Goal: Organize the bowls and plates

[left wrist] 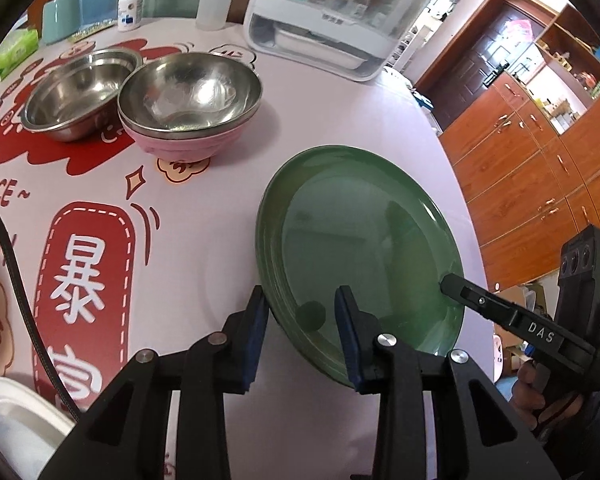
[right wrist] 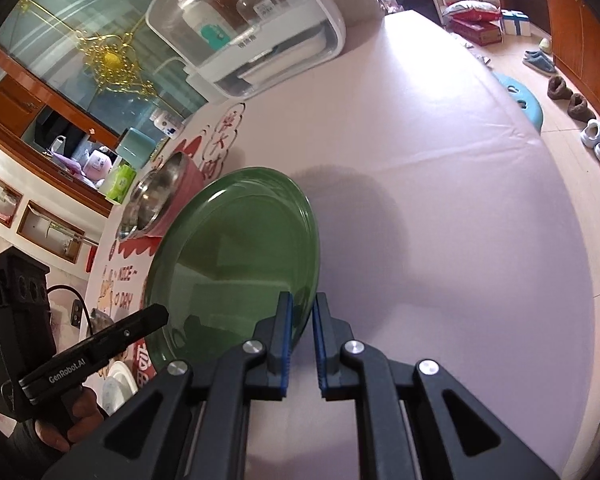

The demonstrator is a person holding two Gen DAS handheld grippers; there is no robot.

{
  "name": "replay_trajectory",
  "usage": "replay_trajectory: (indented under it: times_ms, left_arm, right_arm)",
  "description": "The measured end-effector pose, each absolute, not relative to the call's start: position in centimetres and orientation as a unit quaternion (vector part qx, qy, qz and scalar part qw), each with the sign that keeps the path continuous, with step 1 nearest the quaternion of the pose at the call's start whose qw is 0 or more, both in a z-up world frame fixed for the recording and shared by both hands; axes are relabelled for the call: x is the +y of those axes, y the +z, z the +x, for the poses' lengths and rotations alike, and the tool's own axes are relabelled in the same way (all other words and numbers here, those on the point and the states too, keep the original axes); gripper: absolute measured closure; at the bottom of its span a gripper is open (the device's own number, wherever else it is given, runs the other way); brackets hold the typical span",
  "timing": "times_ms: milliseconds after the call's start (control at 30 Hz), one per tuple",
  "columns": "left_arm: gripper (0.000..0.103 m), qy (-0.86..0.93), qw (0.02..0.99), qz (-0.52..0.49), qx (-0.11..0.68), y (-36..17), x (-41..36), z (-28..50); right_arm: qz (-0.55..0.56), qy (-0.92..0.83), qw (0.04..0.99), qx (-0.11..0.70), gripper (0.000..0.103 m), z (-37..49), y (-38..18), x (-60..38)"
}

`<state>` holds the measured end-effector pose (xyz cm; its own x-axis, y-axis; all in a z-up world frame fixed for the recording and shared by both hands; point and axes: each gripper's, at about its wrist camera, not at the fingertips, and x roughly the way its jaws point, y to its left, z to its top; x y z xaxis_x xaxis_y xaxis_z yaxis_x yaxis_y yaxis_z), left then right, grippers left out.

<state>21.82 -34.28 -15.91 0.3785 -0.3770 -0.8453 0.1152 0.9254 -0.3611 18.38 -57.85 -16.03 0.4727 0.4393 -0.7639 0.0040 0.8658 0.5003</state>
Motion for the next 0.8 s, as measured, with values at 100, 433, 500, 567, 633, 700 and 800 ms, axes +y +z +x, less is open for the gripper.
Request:
replay_trajectory:
  times_ms: [100, 433, 500, 567, 633, 700, 800]
  left_arm:
    - [0.07, -0.154, 0.826, -0.121, 0.529, -15.1, -34.1, 20.8]
    - [0.07, -0.154, 0.839, -0.118, 0.508, -12.1, -32.6, 15.7]
    - [0.07, -0.152, 0.844, -0.118, 0.501, -11.4, -32.2, 14.7]
    - [0.07, -0.151, 0.847, -0.116, 0.496, -10.9, -32.0, 13.8]
    - [0.07, -0.147, 0.849, -0.116, 0.494, -10.4, -31.6, 12.6]
    - [0.07, -0.141, 0.85, -0.115, 0.494, -9.9, -31.1, 11.6]
    - [0.07, -0.132, 0.852, -0.117, 0.493, -9.5, -30.2, 10.1]
  right_arm:
    - [0.223, 0.133, 0.835, 0.486, 0.093, 17.2, -14.9, -57.7]
    - [0.212, 0.145, 0.852, 0.456, 0.093, 13.2, -12.1, -56.4]
    - [0.209, 0.15, 0.855, 0.449, 0.093, 12.6, -11.6, -56.1]
    - [0.206, 0.157, 0.859, 0.442, 0.093, 12.0, -11.1, -55.8]
    - [0.202, 0.163, 0.863, 0.434, 0.093, 11.4, -10.5, -55.2]
    - [0.2, 0.167, 0.867, 0.425, 0.093, 10.8, -10.1, -54.7]
    - [0.186, 0.176, 0.873, 0.415, 0.093, 9.8, -9.5, -53.5]
